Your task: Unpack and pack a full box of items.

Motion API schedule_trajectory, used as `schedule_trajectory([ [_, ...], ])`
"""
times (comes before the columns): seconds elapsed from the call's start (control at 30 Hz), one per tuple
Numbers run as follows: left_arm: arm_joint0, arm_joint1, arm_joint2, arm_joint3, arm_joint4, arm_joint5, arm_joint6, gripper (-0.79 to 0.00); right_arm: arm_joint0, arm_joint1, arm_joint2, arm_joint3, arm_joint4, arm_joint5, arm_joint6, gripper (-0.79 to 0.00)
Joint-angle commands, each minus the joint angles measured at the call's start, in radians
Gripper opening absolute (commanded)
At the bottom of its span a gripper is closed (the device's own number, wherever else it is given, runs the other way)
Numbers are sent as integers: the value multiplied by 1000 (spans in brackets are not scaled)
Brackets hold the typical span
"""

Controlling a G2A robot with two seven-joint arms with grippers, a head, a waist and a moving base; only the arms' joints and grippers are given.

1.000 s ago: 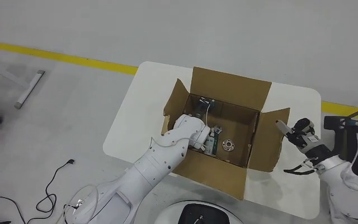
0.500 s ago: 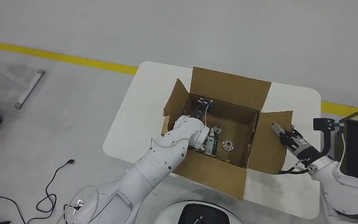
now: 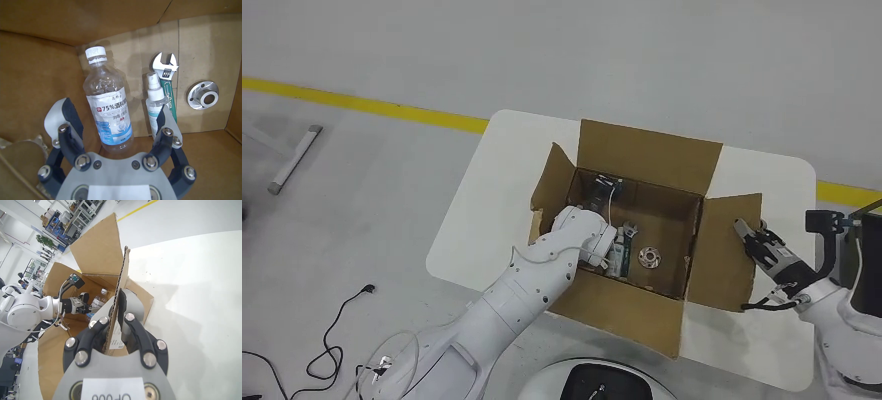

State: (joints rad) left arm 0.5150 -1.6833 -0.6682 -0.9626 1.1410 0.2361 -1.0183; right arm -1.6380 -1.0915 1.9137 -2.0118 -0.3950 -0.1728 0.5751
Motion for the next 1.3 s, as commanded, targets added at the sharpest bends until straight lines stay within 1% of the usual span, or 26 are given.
schedule_trajectory([
  [0.0,0,0,0,0,0,0,0,0,-4,1,11,-3,12,2,13,-785],
  [0.13,21,2,-13,-11,-2,-15,29,0,-11,4,37,-13,35,13,46,-785],
  [0.27,29,3,-26,-20,6,-30,22,0,-20,7,55,-22,50,33,74,-785],
  [0.4,26,-1,-21,-11,29,-46,3,0,-25,9,65,-26,54,44,83,-785],
  [0.8,2,-33,3,57,66,-38,-36,0,-30,13,68,-29,53,52,83,-785],
  [1.13,-20,-62,2,127,63,-31,-22,0,-32,16,74,-30,57,52,84,-785],
  [1.17,-22,-64,3,134,67,-29,-21,-25,-32,17,74,-31,58,52,84,-785],
  [1.2,-24,-67,4,140,69,-28,-20,-68,-32,17,74,-31,58,52,84,-785],
  [1.27,-28,-72,5,150,72,-27,-21,-65,-33,18,75,-32,57,53,85,-785],
])
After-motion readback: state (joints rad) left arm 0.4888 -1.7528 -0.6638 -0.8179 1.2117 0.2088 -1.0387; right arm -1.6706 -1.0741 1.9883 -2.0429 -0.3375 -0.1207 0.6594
